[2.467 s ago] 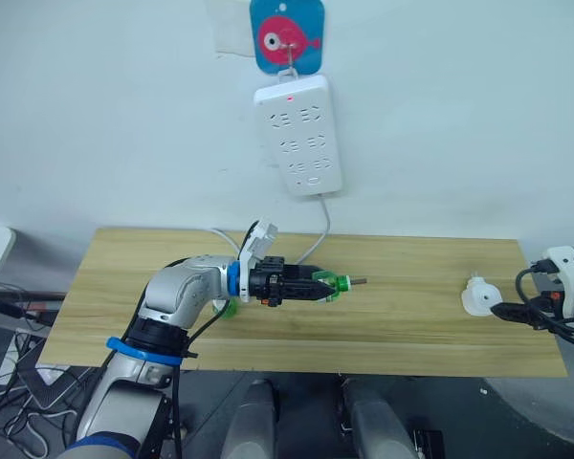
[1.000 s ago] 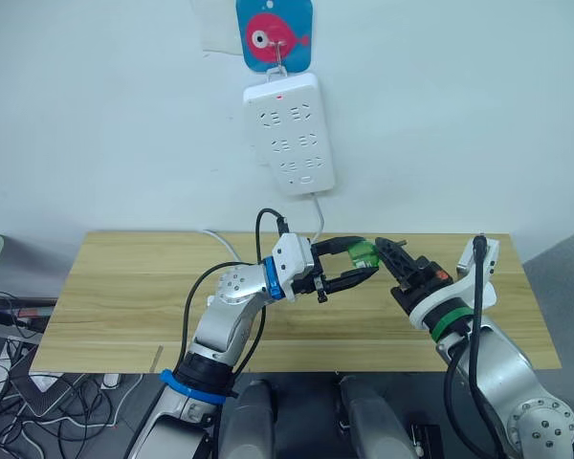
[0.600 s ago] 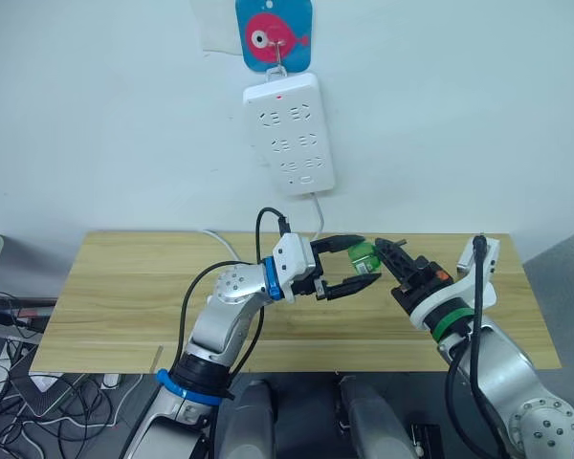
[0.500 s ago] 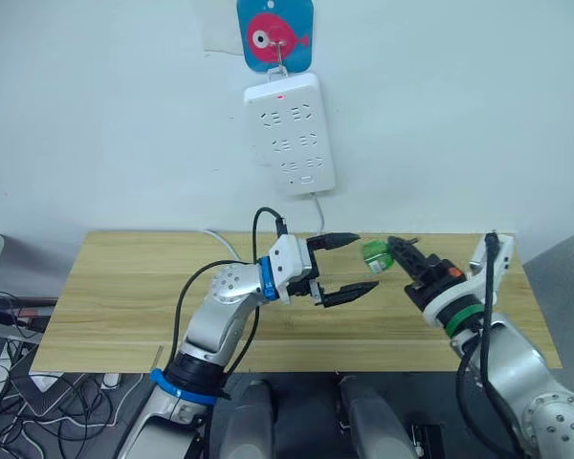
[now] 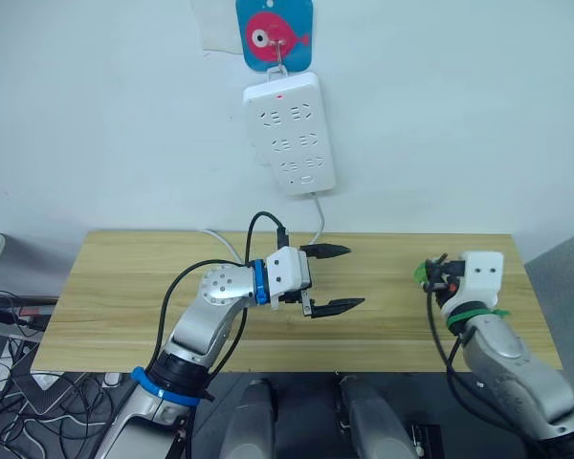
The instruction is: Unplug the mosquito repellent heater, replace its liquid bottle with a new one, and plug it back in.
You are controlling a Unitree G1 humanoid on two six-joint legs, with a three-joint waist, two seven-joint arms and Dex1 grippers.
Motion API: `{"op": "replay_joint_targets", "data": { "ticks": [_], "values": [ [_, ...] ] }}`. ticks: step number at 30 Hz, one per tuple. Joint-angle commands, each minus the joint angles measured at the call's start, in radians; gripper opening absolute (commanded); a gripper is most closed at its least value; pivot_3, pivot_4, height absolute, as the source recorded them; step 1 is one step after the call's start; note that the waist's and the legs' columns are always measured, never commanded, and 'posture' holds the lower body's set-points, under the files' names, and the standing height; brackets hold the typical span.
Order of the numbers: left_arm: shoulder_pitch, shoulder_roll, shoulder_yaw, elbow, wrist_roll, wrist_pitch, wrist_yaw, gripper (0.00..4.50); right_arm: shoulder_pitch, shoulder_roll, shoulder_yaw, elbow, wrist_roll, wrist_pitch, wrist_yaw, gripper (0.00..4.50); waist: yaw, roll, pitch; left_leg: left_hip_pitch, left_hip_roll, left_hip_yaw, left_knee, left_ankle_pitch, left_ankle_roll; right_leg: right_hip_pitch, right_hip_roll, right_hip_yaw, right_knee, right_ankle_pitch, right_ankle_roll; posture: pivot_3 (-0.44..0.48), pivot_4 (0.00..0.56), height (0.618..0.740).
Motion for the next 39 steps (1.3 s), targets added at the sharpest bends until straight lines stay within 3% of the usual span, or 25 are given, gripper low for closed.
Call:
{"op": "replay_joint_targets", "data": {
  "ticks": [1,8,20,30,36,39],
  "values": [
    [0.02,0.023,-0.019,-0.057,0.029,0.011,0.01,4.5,-0.015,0.049,-0.048,0.096,-0.122,-0.113,0.056,0.84,0.005,0.0,0.001,0.0,0.0,0.001,0.0,0.0,0.0,0.0,0.0,0.001,0.0,0.0,0.0,0.153,0.322,0.74],
    [0.028,0.051,-0.02,-0.085,0.022,0.053,0.001,4.5,-0.056,0.168,-0.098,0.282,-0.227,-0.219,0.142,0.84,0.012,-0.001,0.008,0.0,0.0,0.002,0.0,0.0,0.0,0.0,-0.001,0.001,0.0,0.0,0.0,0.168,0.333,0.74],
    [0.016,0.078,-0.01,-0.1,0.007,0.076,-0.016,4.5,-0.136,0.264,-0.193,0.495,-0.321,-0.299,0.19,0.84,0.015,0.0,0.019,0.001,0.001,0.002,0.0,0.0,0.0,0.001,-0.001,0.001,0.001,0.0,0.0,0.182,0.334,0.74],
    [0.033,0.079,0.006,-0.105,0.001,0.077,0.001,4.5,-0.056,0.277,-0.235,0.408,-0.335,-0.268,0.246,4.47,0.02,0.0,0.019,0.001,0.001,0.001,0.0,0.0,0.0,0.001,-0.002,0.001,0.0,0.0,0.0,0.172,0.321,0.74],
    [0.159,0.103,0.063,-0.213,-0.059,0.107,0.029,4.5,0.118,0.266,-0.211,0.091,-0.306,-0.119,0.326,4.47,0.019,0.0,0.019,0.002,0.003,0.002,-0.004,0.0,0.0,0.0,-0.006,0.002,0.0,0.0,0.0,0.181,0.317,0.74],
    [0.24,0.121,0.111,-0.297,-0.091,0.116,0.059,4.5,0.215,0.199,-0.17,-0.137,-0.298,0.042,0.401,4.47,0.021,0.0,0.019,0.003,0.002,0.001,-0.009,0.001,-0.001,-0.001,-0.009,0.002,0.0,-0.001,-0.001,0.192,0.317,0.74]
  ]
}}
